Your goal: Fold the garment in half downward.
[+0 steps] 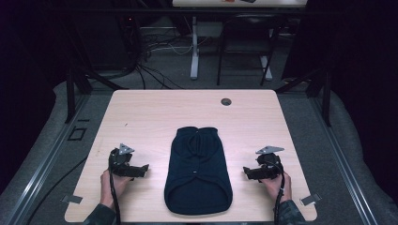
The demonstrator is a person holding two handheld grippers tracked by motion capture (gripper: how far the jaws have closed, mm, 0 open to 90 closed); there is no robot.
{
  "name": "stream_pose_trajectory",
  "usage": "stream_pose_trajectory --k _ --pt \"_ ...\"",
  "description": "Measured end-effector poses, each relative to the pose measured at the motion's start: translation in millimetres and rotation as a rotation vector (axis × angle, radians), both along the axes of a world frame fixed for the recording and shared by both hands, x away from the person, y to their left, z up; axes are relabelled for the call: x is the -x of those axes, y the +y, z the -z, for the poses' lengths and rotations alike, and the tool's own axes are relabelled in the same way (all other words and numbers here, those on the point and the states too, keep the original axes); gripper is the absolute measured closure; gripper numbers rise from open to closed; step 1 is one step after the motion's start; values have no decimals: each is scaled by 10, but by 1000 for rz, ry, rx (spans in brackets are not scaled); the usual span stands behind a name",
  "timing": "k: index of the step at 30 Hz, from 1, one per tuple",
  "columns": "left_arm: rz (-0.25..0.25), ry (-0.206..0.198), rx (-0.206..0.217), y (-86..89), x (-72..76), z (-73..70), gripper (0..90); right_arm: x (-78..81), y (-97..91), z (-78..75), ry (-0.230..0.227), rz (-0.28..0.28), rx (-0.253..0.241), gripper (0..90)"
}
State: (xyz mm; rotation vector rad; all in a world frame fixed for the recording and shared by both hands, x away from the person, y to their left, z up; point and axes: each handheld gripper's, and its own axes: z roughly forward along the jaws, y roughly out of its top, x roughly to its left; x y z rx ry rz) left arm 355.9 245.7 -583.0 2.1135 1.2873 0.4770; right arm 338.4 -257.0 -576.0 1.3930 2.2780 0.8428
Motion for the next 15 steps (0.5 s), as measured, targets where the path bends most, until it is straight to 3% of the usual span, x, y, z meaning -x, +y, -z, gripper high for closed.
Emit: stream_pose_trajectory --k 15 --pt "42 -9 -1 -138 -72 -72 14 -45 86 -62 -5 -24 -10 102"
